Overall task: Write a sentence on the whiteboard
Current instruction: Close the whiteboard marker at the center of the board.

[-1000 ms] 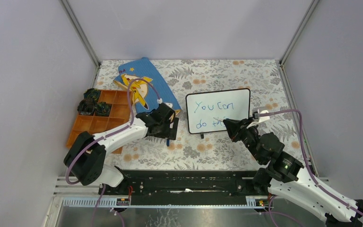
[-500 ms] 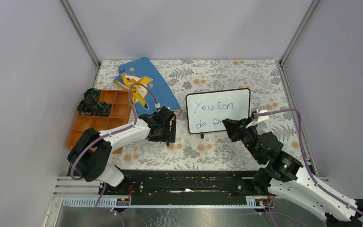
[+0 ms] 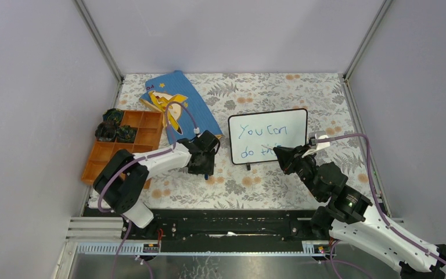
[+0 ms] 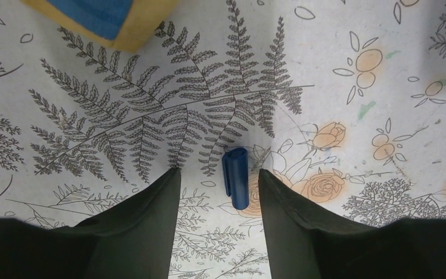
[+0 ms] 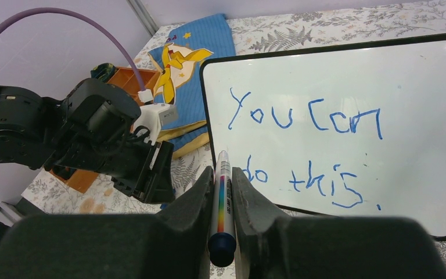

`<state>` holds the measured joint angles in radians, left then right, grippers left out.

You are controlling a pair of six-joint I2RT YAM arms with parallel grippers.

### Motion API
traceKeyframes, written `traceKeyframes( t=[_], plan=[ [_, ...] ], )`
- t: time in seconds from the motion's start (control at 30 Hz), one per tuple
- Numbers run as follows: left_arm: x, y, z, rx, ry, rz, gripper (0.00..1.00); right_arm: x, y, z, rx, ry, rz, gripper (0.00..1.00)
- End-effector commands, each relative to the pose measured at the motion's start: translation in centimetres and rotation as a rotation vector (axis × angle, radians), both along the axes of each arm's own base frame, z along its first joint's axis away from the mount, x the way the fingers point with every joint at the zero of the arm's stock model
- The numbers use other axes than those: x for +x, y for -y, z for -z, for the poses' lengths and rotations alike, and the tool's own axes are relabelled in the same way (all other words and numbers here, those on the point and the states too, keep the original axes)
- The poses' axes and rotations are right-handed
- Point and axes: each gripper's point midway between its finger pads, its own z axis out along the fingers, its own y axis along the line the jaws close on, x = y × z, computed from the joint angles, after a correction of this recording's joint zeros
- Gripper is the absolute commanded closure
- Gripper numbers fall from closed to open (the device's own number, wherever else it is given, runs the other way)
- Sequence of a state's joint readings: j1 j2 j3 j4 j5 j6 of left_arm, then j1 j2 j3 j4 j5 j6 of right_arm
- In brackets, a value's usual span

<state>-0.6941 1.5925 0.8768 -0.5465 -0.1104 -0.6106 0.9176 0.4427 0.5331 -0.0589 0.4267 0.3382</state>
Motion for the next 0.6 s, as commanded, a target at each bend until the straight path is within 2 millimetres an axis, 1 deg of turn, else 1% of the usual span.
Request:
traceKeyframes(
  t=[0.0, 0.1, 0.2, 0.57],
  plan=[
    [1.8, 1.0, -0.2, -0.005, 0.047, -0.017, 0.43, 0.1, -0.1, -1.4, 0.049, 0.031, 0.006, 1.00],
    [1.8, 1.2, -0.2, -0.001, 0.046, -0.033, 0.44, 0.1, -0.2, -1.4, 0.048, 0.029, 0.004, 1.00],
    [1.5, 1.4, 0.2, 0.022, 0.040, -0.041, 0.45, 0.2, -0.2, -1.3, 0.046, 0.028, 0.004, 1.00],
    [0.2, 1.0, 1.7, 0.092, 0.038, -0.092, 0.53, 0.1, 0.0, -1.3, 0.043, 0.034, 0.008, 1.00]
  ],
)
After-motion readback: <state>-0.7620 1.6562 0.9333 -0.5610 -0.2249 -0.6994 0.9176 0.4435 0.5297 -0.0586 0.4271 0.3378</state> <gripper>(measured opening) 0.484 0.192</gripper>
